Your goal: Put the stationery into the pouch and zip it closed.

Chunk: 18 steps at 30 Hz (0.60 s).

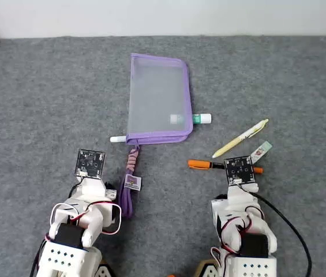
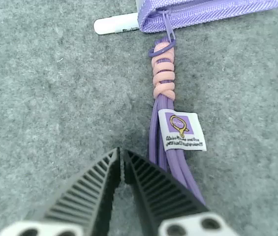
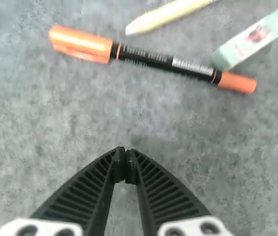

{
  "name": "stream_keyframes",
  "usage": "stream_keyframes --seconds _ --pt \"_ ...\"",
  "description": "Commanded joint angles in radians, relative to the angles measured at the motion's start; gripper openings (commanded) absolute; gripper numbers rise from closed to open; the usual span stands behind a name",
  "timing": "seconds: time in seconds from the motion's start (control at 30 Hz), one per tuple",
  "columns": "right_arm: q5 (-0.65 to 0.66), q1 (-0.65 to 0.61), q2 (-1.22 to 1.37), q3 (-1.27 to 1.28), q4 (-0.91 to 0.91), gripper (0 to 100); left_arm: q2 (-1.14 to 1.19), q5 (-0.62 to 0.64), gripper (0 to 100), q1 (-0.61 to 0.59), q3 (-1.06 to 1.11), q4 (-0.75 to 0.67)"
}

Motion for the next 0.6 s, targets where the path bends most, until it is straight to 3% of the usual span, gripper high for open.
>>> stream_keyframes --seconds 0.0,0.13,0.33,0.57 --pt "0.009 0.01 -0.007 0.017 0.025 0.9 -0.012 0.005 1 -0.008 -0.012 -0.02" --pt "0.0 0.033 -0.007 0.017 0.01 0.9 -0.012 0.005 1 -0.008 -0.012 -0.02" --pt "-0.02 -0.024 -0.007 -0.023 -0.194 0.8 -0.012 0.005 1 -0.008 -0.012 -0.02" --pt "-0.132 -0.245 -0.002 -0.236 -0.14 0.8 -0.012 0.005 1 -0.008 -0.012 -0.02"
